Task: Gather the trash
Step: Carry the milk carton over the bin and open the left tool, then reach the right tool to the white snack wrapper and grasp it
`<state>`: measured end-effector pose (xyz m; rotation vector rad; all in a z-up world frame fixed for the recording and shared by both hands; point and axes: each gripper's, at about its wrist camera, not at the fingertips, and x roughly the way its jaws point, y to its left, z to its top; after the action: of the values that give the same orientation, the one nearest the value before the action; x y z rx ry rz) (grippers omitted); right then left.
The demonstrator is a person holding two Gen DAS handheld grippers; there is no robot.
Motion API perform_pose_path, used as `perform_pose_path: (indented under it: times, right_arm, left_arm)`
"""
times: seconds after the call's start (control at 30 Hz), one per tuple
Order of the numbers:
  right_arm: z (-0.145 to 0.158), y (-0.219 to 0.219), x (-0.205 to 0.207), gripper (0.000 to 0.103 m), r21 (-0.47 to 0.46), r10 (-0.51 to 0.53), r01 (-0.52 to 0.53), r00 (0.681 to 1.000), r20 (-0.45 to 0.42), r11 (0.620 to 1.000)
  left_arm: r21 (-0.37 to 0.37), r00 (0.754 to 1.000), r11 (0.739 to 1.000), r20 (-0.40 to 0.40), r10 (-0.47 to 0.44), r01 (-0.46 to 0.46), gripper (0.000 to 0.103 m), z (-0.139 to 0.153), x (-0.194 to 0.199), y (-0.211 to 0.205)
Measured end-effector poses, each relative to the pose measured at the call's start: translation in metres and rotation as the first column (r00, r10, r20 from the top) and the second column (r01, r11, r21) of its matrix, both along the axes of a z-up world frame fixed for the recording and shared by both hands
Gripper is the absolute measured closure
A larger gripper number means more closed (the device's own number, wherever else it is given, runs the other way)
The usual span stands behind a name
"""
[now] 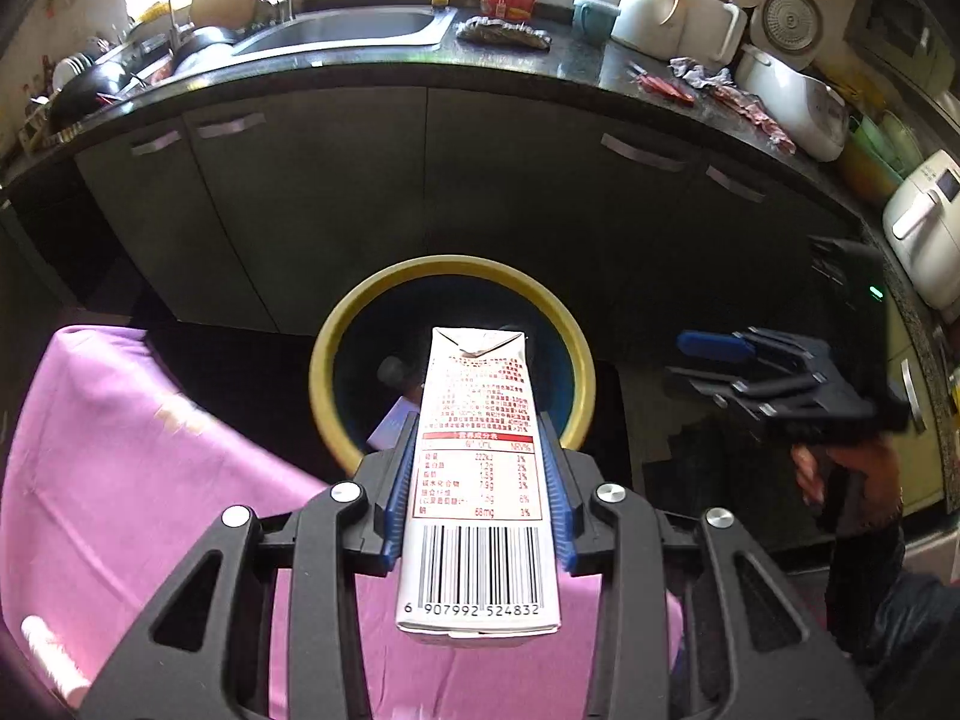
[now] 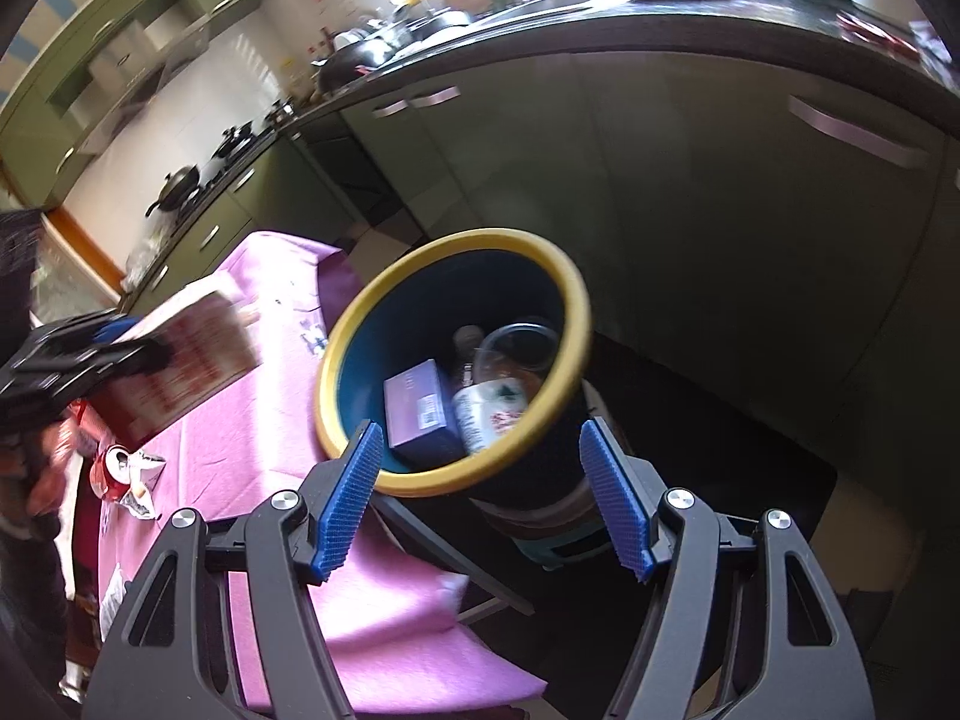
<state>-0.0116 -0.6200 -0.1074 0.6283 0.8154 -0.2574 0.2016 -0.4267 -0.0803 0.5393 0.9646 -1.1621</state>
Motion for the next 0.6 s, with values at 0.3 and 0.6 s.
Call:
perform_pose_path:
  times: [0.3,0.6]
  right_arm:
    - [-0.012,-0.017,-0.016,0.034,0.038,-0.036,0.036,0.999,-0.004,0.999]
    - [-0.005,0.012,0.012,0.030,0.019,0.067,-0.066,0.998,-0.016,0.998]
  left_arm:
    - [-0.003,0.998,0.998,-0.014,0.058,-0.058,0.022,-0.028,0.019,-0.044]
    - [-0.256,0.956,0.934,0.090,0.279,-0.249,0.012,0.042,0.001,0.119]
